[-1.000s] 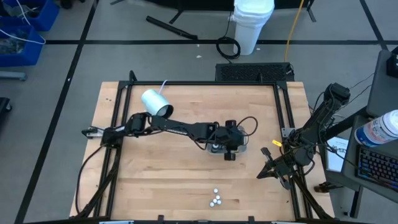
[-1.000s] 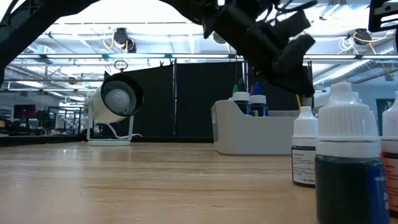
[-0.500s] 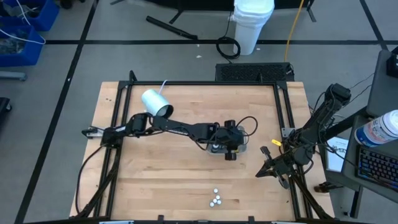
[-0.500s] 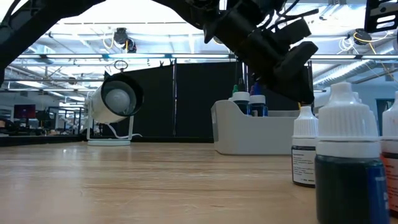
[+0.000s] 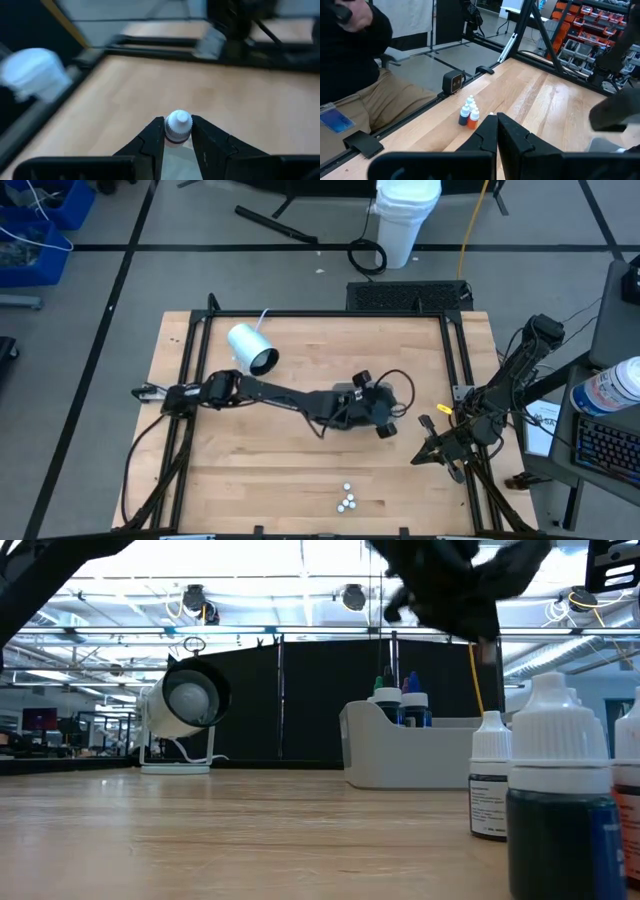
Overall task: Pick & Place food coloring
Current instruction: Put the small red food coloring bottle into the gray bin
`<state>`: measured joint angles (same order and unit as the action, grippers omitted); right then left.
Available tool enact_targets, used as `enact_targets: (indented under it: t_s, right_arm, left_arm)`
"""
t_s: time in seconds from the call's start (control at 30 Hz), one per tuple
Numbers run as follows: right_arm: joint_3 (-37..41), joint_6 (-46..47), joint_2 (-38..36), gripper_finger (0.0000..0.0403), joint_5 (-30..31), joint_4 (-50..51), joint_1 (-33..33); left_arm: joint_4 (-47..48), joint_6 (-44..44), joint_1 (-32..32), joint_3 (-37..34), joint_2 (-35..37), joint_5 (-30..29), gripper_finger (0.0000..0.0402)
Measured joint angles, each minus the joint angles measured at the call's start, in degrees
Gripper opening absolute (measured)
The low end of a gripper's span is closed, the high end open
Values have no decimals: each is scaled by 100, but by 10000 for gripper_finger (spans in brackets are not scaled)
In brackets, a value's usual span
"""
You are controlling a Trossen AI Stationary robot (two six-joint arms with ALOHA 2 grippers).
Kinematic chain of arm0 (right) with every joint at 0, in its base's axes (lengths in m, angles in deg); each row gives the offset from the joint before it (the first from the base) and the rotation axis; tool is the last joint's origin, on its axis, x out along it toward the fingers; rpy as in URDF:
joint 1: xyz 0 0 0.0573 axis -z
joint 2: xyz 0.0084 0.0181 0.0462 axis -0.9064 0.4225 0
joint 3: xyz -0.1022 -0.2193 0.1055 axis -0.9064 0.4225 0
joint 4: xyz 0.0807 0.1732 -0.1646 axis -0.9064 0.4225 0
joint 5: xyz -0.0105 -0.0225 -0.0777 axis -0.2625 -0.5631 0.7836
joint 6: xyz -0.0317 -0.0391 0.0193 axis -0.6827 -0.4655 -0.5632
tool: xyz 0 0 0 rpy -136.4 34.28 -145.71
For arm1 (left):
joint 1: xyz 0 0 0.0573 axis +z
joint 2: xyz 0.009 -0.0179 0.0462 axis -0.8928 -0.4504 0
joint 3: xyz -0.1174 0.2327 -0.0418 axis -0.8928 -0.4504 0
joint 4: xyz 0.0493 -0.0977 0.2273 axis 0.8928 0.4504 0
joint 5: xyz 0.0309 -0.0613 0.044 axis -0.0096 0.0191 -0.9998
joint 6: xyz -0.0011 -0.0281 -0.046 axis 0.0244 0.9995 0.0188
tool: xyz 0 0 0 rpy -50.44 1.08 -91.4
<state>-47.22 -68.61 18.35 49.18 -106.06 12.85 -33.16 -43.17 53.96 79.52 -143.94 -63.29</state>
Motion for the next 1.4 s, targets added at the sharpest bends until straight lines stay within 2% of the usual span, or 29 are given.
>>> enact_targets:
  t_s: [0.07, 0.13, 0.27, 0.47, 0.63, 0.8, 0.9, 1.1, 1.23, 1.4]
  right_arm:
    - [0, 0, 0, 0, 0, 0, 0]
    - [0, 36, 0, 0, -1, 0, 0]
    - [0, 131, 0, 0, -2, 0, 0]
    - [2, 254, -2, 0, -2, -4, 0]
    - [2, 260, 0, 0, -2, -2, 0]
    - [2, 262, 0, 0, -4, -2, 0]
    - [2, 254, -1, 0, -4, -2, 0]
    - [4, 246, -2, 0, -17, 1, 0]
    - [4, 240, 0, 0, -20, 0, 0]
    - [4, 240, -2, 0, -22, 0, 0]
  left_arm:
    - [9, 202, -143, 56, 3, -501, 95]
    - [37, 397, -263, 56, 4, -731, 87]
    - [89, 676, -413, 56, -53, -837, 61]
    - [147, 825, -476, 36, -197, -889, 61]
    - [369, 1495, -466, 38, -173, -1075, 74]
    - [657, 1992, -240, 42, -227, -426, 70]
    - [683, 1979, -153, 34, -336, -358, 71]
    - [513, 1560, -19, 37, -491, 154, 72]
    - [558, 1344, 59, 36, -533, 265, 72]
    - [491, 430, 125, 36, -527, 864, 73]
